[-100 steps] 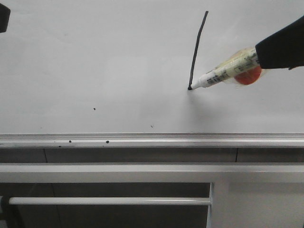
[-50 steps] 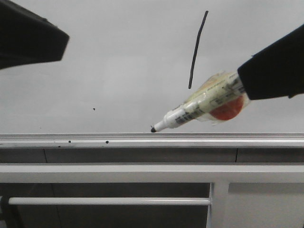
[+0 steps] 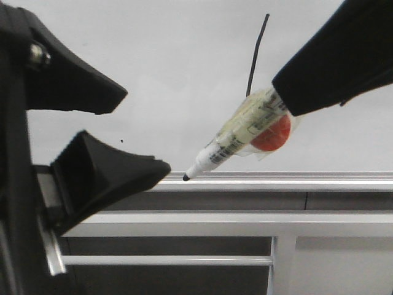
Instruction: Write number 1 on whiteboard
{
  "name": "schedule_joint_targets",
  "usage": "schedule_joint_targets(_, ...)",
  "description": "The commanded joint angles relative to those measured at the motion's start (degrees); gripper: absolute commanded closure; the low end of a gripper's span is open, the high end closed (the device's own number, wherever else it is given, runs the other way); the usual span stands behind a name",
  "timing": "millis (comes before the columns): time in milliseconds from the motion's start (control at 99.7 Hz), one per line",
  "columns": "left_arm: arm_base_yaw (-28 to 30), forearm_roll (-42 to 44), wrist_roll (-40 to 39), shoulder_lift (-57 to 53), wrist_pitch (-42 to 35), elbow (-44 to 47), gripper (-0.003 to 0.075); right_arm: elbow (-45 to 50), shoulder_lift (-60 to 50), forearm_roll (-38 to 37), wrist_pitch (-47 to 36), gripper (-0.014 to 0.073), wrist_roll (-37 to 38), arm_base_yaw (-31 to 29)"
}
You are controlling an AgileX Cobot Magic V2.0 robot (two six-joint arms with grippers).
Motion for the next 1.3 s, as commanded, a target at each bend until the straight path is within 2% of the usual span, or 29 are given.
schedule_joint_targets(0,-0.35,5.14,-0.76,1.34,-3.09,-1.66,0.0282,-2.82,-0.28,-0.15,-2.00,0.0657,0.05,-0.38)
schedule_joint_targets(201,-0.35,10.32,-1.15,2.92,-9.04,-1.66,0.0282,-4.99,0.00,0.45,0.95,0.0657,0.15,-0.38)
schedule_joint_targets(361,-0.35,15.60,-1.15,3.56,-9.02,-1.66,0.0282,-6.92,1.02,1.59,2.05,0.0657,0.76,-0.38)
schedule_joint_targets(622,-0.35,17.41,-1.15,4.89,-8.56,-1.66,0.0282,-8.75,4.02,1.26,2.27,0.0657,1.70,-0.38)
schedule_joint_targets(782,-0.35,21.52,-1.15,4.89,-7.11,-1.66,0.0282,-9.57,4.69,-0.37,0.99,0.0657,1.70,-0.38)
schedule_joint_targets(1153,-0.35,20.45,-1.38,4.89,-7.10,-1.66,0.0282,-9.98,6.57,-1.62,1.50,0.0657,2.05,-0.38)
schedule_joint_targets(1293,-0.35,20.06,-5.59,5.14,-7.63,-1.66,0.0282,-11.45,6.57,-1.62,1.64,0.0657,2.05,-0.38)
